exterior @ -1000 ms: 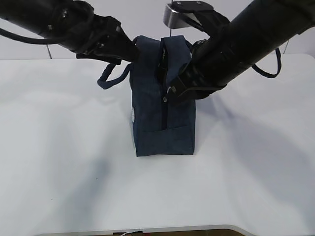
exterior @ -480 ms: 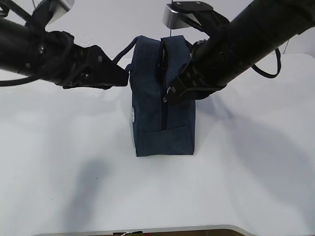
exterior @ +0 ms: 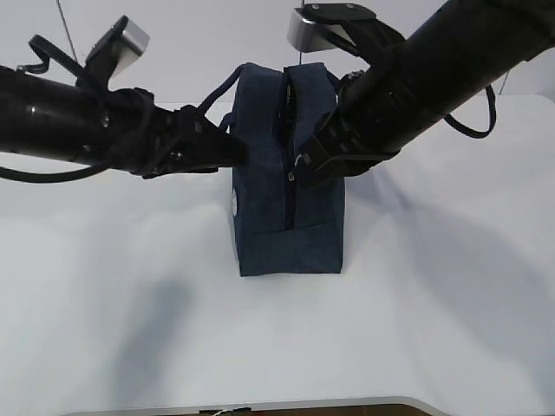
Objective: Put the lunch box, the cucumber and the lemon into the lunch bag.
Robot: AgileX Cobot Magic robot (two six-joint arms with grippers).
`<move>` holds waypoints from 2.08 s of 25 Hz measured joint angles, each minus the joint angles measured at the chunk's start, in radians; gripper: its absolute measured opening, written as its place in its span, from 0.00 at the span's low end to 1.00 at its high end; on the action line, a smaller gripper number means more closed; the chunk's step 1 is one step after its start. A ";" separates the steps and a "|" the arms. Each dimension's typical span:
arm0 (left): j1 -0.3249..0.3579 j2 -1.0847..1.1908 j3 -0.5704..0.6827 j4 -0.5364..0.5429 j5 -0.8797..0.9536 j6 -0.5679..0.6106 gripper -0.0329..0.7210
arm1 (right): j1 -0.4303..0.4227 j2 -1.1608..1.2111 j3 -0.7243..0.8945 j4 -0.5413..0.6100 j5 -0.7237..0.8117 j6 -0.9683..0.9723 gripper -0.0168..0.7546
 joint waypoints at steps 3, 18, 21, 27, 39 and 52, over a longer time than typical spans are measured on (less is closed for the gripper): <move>0.000 0.034 0.000 -0.063 0.029 0.047 0.56 | 0.000 0.000 0.000 0.000 0.002 0.000 0.03; 0.000 0.046 0.000 -0.116 0.090 0.162 0.08 | 0.000 0.000 0.000 -0.002 0.002 -0.004 0.03; 0.000 0.046 0.000 -0.116 0.090 0.165 0.04 | 0.000 0.000 0.000 -0.002 0.002 0.003 0.03; 0.000 0.046 0.000 -0.114 0.092 0.165 0.03 | 0.000 0.000 -0.020 0.000 0.017 0.038 0.03; 0.000 0.046 0.002 -0.103 0.098 0.167 0.03 | 0.000 0.013 -0.097 -0.006 0.091 0.153 0.03; 0.002 0.048 0.006 -0.099 0.098 0.167 0.03 | 0.000 0.091 -0.258 -0.016 0.191 0.277 0.03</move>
